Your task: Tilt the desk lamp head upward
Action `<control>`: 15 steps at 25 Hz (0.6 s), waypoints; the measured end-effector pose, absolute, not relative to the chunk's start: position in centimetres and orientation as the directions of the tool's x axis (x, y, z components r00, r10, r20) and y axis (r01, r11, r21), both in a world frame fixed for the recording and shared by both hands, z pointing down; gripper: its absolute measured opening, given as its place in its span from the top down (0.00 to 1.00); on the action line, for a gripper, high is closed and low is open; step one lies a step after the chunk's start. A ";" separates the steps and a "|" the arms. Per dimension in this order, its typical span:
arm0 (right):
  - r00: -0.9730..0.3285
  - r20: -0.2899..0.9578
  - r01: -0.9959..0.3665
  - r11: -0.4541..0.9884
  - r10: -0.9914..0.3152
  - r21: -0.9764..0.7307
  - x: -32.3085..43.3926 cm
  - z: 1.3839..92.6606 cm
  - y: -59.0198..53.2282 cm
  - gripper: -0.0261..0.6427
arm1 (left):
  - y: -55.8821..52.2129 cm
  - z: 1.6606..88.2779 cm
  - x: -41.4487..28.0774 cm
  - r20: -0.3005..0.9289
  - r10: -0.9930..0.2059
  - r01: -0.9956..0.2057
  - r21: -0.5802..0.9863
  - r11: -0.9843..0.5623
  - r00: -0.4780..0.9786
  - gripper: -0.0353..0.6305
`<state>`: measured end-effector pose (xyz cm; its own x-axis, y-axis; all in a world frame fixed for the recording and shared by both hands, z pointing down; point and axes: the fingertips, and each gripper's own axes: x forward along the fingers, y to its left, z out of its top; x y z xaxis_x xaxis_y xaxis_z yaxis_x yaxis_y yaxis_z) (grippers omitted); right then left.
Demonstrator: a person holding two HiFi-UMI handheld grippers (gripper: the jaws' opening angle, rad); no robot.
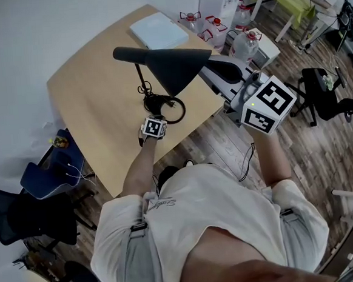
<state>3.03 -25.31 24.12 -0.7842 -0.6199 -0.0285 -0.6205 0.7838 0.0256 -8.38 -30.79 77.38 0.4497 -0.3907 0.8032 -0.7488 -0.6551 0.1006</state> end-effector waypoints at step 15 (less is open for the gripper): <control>-0.773 -0.007 -0.634 0.773 -0.634 0.025 2.9 25.0 -25.2 0.97 | -30.9 77.1 -8.7 0.801 -0.388 -0.750 0.111 -0.652 0.456 0.92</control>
